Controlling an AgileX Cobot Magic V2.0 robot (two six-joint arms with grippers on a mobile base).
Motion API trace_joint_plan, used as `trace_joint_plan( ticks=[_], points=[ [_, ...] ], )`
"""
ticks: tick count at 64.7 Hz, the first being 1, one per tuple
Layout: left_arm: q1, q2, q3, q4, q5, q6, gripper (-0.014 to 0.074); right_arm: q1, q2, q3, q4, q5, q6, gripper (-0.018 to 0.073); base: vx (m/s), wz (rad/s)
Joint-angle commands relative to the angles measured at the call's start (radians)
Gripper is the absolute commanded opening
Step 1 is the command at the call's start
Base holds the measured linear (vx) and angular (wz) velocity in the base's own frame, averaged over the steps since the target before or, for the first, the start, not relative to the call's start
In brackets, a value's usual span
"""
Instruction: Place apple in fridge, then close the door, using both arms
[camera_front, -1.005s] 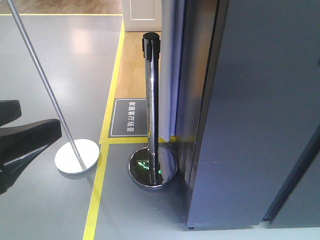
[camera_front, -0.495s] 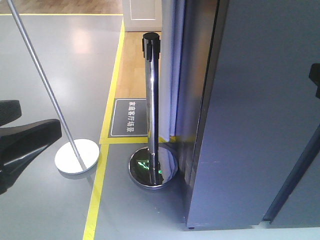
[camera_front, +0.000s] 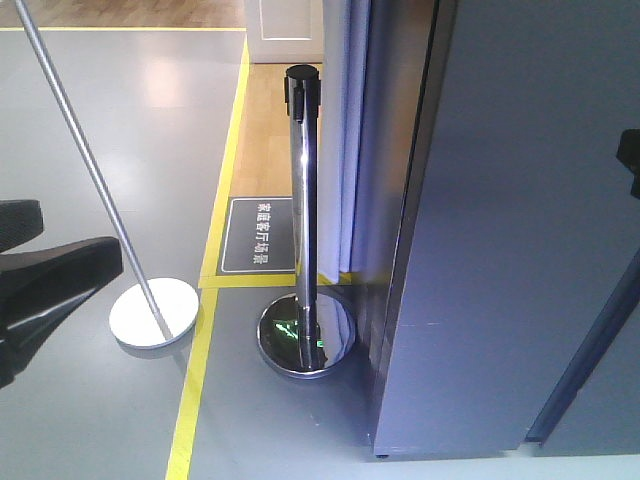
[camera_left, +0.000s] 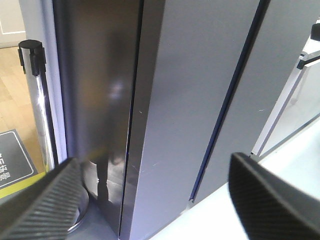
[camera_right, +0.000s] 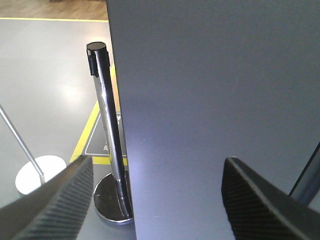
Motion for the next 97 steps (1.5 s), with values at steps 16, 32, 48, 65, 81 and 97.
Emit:
trace_joint_plan(
  ticks=[16,32,48,65,81,97],
  points=[
    [-0.002,0.003,-0.025,0.084,-0.099,-0.009,-0.0008,0.0,-0.006,-0.026,0.11,-0.045,-0.157,-0.0014,0.0,0.0],
    [-0.002,-0.106,-0.011,0.464,0.004,-0.186,-0.0006,0.0,-0.126,0.103,0.193,-0.092,-0.303,-0.0008,0.0,0.0],
    [-0.002,-0.318,0.204,0.622,0.03,-0.306,-0.0006,0.0,-0.357,0.369,0.255,-0.163,-0.302,-0.0008,0.0,0.0],
    [-0.002,-0.456,0.383,0.614,0.054,-0.335,-0.0006,0.0,-0.478,0.515,0.296,-0.125,-0.302,-0.0008,0.0,0.0],
    [-0.002,-0.474,0.395,0.614,0.067,-0.334,-0.0005,0.0,-0.479,0.534,0.308,-0.019,-0.302,-0.0008,0.0,0.0],
    [-0.002,-0.474,0.395,0.614,0.067,-0.333,-0.0005,0.0,-0.479,0.534,0.308,0.056,-0.302,-0.0008,0.0,0.0]
  ],
)
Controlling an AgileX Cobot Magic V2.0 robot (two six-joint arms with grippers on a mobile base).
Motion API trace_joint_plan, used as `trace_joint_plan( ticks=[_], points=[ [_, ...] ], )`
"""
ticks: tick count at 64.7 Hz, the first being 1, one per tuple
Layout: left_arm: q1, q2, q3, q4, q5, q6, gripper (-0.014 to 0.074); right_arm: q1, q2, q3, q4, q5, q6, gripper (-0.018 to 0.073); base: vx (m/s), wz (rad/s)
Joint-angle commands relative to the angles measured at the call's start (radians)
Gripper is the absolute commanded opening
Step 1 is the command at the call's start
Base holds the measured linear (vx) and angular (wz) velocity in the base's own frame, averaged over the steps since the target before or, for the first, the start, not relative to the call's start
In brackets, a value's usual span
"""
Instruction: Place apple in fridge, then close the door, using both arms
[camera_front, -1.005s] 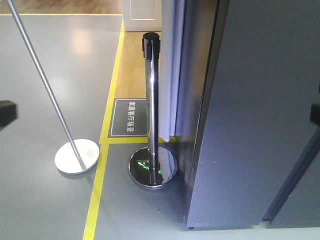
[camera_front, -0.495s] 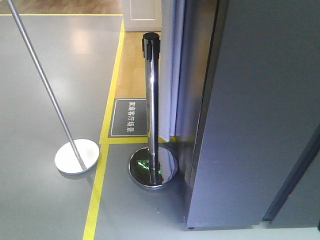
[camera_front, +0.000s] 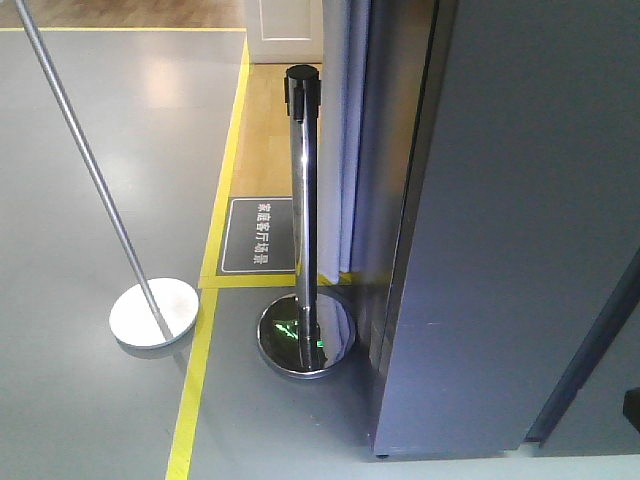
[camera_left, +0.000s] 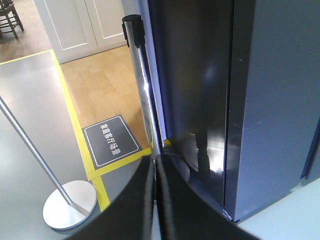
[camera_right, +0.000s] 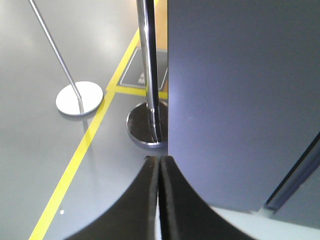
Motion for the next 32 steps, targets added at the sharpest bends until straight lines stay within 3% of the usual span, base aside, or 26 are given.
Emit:
trace_joint_plan(
  ticks=[1,24,32],
  points=[
    [-0.002,0.011,-0.024,0.011,-0.061,-0.008,-0.0005,0.0,0.006,-0.025,0.004,-0.039,-0.01,-0.0008,0.0,0.0],
    [0.004,0.008,0.007,0.028,-0.073,-0.005,-0.0005,0.0,0.006,-0.025,0.004,-0.035,-0.01,-0.0008,0.0,0.0],
    [0.089,-0.021,0.034,0.018,-0.088,0.002,-0.0005,0.0,0.006,-0.025,0.004,-0.036,-0.01,-0.0008,0.0,0.0]
  ],
)
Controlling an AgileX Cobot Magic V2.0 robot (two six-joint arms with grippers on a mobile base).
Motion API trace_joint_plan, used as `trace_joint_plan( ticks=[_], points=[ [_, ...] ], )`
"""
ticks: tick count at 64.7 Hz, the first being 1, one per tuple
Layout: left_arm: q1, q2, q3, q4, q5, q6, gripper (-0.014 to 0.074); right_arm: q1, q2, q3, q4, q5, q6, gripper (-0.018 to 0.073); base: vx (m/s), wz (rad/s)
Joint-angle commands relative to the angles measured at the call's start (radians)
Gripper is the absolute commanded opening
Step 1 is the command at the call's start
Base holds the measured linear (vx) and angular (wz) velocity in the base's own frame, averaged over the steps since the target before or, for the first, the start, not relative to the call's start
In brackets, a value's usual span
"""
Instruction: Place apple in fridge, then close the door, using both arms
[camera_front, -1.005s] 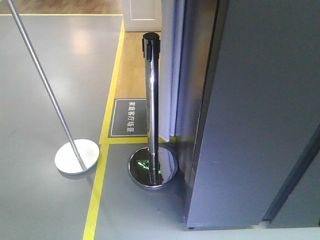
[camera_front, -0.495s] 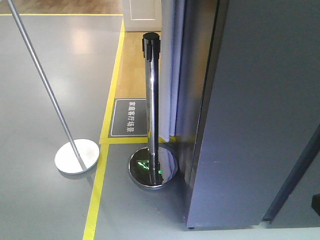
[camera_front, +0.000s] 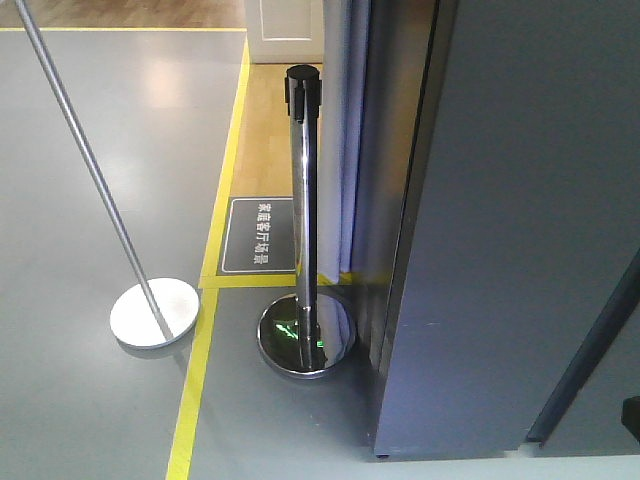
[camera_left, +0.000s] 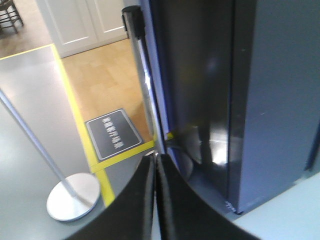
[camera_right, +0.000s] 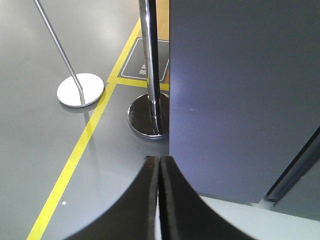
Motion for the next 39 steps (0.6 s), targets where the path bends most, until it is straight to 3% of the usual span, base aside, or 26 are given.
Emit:
trace_joint_plan(
  ticks=[1,11,26,35,39],
  points=[
    [0.068,-0.016,-0.004,0.006,-0.091,0.0,-0.0005,0.0,0.006,-0.025,0.002,-0.062,-0.01,-0.0008,0.0,0.0],
    [0.244,-0.075,0.085,-0.024,-0.225,0.0,-0.0005,0.0,0.006,-0.025,0.002,-0.063,-0.01,-0.0008,0.0,0.0],
    [0.477,-0.158,0.275,-0.207,-0.398,-0.001,-0.0005,0.0,0.006,-0.025,0.002,-0.063,-0.01,-0.0008,0.0,0.0],
    [0.545,-0.196,0.405,-0.228,-0.527,-0.004,-0.0005,0.0,0.006,-0.025,0.002,-0.063,-0.01,-0.0008,0.0,0.0],
    [0.552,-0.22,0.405,-0.22,-0.449,0.0,-0.0005,0.0,0.006,-0.025,0.002,-0.063,-0.01,-0.0008,0.0,0.0]
  ],
)
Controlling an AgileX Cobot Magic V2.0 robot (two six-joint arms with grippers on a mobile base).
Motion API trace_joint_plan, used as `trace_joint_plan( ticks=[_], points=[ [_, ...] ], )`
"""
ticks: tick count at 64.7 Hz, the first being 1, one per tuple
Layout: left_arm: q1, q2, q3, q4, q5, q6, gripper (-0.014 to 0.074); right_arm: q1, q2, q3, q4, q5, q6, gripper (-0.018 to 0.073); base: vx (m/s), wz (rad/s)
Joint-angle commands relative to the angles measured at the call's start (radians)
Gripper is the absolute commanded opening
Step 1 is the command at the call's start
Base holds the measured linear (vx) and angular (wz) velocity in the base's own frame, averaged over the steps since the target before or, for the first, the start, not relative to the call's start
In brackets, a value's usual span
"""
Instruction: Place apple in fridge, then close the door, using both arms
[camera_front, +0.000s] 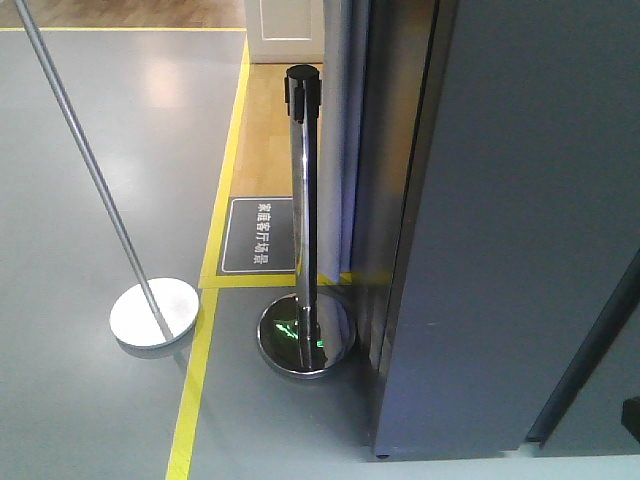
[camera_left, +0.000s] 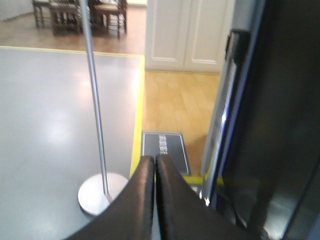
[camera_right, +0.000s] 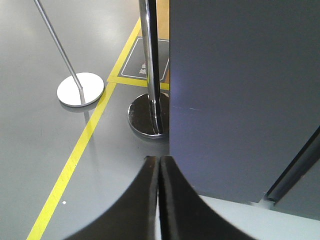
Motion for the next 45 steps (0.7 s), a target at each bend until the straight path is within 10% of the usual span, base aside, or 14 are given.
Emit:
trace_joint_plan(
  ticks=[1,45],
  points=[
    [0.014,-0.021,0.025,0.001,-0.047,-0.001,-0.0005,0.0,0.006,-0.025,0.002,-0.065,-0.01,-0.0008,0.0,0.0],
    [-0.052,-0.042,0.026,0.041,-0.01,-0.012,-0.0005,0.0,0.006,-0.025,0.001,-0.063,-0.01,-0.0008,0.0,0.0]
  ],
)
